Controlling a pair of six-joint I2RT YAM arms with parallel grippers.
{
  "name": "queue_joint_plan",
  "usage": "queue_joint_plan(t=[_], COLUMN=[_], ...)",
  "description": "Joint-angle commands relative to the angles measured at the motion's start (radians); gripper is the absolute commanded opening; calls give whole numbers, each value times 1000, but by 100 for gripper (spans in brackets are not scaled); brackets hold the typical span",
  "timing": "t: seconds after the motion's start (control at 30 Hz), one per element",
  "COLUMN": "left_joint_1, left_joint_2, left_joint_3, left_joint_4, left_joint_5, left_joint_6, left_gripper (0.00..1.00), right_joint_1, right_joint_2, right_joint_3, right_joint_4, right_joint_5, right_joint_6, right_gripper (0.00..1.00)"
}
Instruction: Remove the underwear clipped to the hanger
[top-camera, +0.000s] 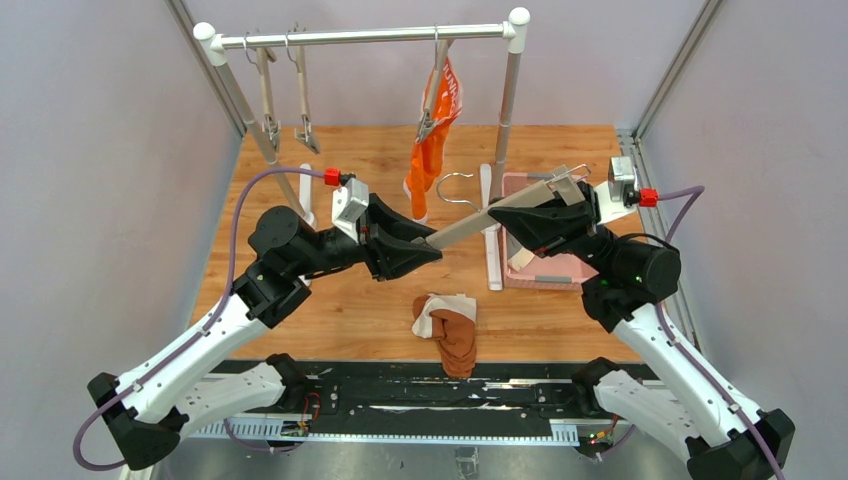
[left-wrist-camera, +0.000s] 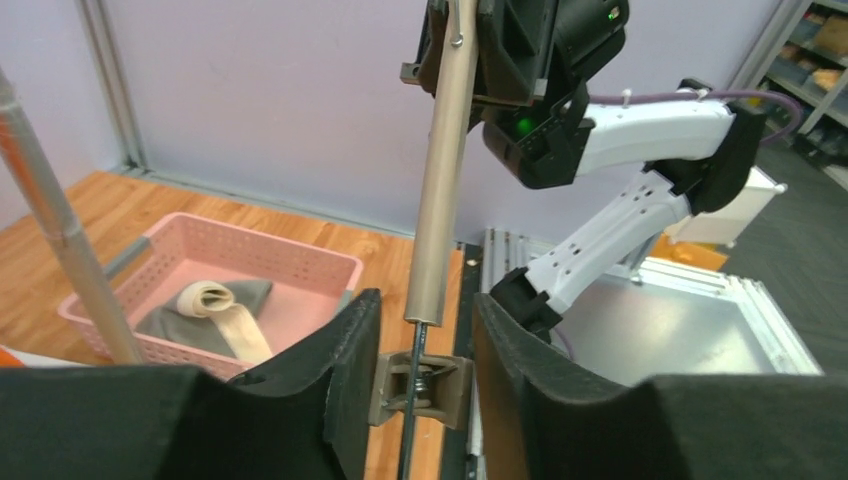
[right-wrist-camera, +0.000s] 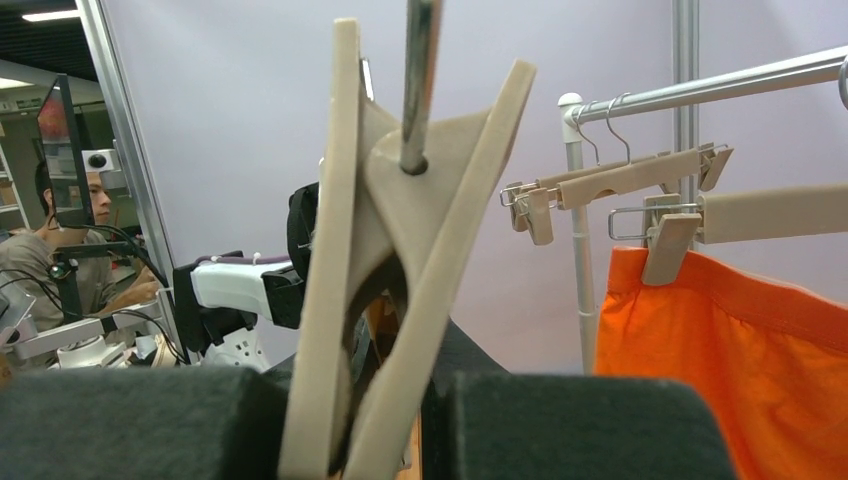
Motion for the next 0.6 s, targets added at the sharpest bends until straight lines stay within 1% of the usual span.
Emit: queue_joint_plan(t=[0.0,0.07,0.2,0.3,0.4,0.57], left_joint_1=[-6,-6,-6,-6,-6,-6], left_joint_2=[8,17,47,70,97,128], left_joint_3=[54,74,109,126,134,143], left_joint_4=[17,17,15,15,15,15], left_joint_5=[20,31,57,72,89,107], left_joint_6=[-6,-6,-12,-16,-21,-27], left_gripper=[46,48,46,42,35,34], right_joint_1=[12,12,11,11,11,12], right_joint_2=[-1,2,7,9,11,18], right_joint_3=[27,30,33,37,41,53], right_joint_4=[25,25,27,28,28,29], right_joint_5=[-2,-4,-9,-14,-17,-23], right_joint_6=[-24,-21,-17,-14,-14,-11], right_gripper=[1,1,1,1,0,1])
